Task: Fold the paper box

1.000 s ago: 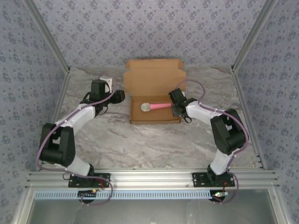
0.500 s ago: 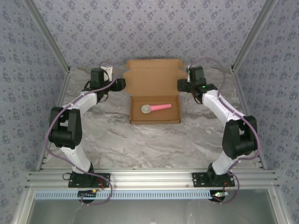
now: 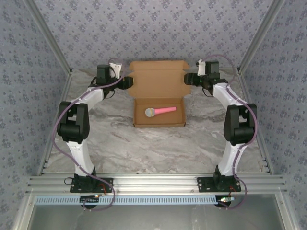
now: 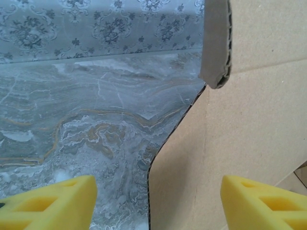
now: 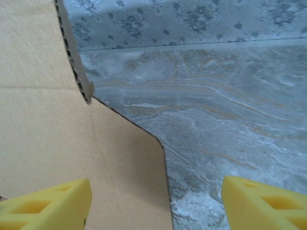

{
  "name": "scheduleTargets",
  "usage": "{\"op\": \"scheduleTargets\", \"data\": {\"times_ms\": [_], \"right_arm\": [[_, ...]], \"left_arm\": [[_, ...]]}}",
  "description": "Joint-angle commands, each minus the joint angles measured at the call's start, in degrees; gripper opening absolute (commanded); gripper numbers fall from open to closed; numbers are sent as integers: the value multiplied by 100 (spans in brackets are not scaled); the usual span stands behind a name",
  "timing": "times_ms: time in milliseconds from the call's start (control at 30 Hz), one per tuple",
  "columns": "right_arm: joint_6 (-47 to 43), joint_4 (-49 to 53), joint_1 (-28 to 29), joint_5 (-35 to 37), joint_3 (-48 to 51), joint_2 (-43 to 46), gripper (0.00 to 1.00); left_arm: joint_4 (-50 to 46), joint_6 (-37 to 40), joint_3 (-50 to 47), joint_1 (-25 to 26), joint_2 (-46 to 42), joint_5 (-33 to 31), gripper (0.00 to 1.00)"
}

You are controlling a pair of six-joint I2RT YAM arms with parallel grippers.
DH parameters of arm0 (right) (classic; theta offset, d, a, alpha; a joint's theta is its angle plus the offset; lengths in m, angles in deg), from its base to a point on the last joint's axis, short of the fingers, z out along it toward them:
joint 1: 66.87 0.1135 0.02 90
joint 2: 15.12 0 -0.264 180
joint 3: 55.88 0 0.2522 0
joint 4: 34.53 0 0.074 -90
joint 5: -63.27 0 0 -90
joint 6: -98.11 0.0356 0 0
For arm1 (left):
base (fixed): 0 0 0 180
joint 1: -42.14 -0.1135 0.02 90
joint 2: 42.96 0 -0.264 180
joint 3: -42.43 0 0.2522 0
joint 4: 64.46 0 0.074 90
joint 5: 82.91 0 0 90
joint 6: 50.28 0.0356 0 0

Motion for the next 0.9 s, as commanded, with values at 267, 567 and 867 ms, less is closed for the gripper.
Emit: {"op": "scheduleTargets", "data": {"times_ms": [267, 567, 867], "right_arm": [[-283, -267, -7, -665, -429, -476, 55], [-415, -91, 45, -666, -527, -486, 30], [-647, 43, 395, 356, -324, -62, 18]], "left_arm": [[-140, 115, 584, -15, 325, 605, 44], [-291, 111, 689, -11, 362, 789, 24], [-381, 66, 559, 54, 98, 541, 9]]}}
